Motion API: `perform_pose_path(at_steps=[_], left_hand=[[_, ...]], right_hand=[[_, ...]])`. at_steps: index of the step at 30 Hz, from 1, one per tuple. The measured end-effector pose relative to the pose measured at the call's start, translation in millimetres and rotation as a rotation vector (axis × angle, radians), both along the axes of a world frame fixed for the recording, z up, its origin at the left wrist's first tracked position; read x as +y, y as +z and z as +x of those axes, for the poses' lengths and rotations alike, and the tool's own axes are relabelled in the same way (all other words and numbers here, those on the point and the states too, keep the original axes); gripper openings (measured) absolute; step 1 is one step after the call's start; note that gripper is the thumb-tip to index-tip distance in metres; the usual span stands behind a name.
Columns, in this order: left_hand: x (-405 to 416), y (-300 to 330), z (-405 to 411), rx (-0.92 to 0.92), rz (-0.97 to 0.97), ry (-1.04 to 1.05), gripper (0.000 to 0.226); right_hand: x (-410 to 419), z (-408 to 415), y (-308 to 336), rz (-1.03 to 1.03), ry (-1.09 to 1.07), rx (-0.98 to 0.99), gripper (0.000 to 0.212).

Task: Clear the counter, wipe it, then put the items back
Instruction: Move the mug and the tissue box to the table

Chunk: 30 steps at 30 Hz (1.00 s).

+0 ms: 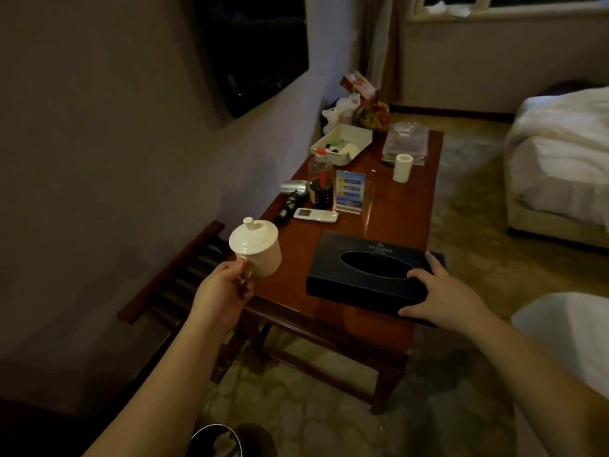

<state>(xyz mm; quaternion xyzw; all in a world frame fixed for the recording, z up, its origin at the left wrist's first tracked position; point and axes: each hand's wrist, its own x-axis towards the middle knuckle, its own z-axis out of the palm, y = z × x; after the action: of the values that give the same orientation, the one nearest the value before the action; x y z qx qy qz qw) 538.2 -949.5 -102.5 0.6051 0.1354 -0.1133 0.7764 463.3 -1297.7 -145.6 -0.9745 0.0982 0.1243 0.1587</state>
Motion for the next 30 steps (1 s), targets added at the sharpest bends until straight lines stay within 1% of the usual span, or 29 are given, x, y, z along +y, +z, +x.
perform_pose_path(at_steps=[6, 10, 20, 25, 30], left_hand=[[-34.3, -23.8, 40.2, 0.024, 0.01, -0.07, 0.013], [-51.0, -45.3, 75.5, 0.046, -0.006, -0.106, 0.014], [-81.5, -107.7, 188.9, 0.142, -0.002, -0.215, 0.016], [-94.7, -140.9, 240.3, 0.192, 0.059, -0.246, 0.016], [-103.6, -167.2, 273.1, 0.217, 0.138, -0.296, 0.017]], right_hand=[[-35.1, 10.5, -22.2, 0.016, -0.096, 0.006, 0.079], [-58.2, 32.5, -40.0, 0.028, -0.138, 0.013, 0.078], [-112.5, 144.2, -88.0, -0.006, -0.236, 0.086, 0.08], [-133.9, 197.8, -106.2, -0.011, -0.255, 0.144, 0.079], [-149.9, 238.1, -121.1, -0.013, -0.27, 0.17, 0.076]])
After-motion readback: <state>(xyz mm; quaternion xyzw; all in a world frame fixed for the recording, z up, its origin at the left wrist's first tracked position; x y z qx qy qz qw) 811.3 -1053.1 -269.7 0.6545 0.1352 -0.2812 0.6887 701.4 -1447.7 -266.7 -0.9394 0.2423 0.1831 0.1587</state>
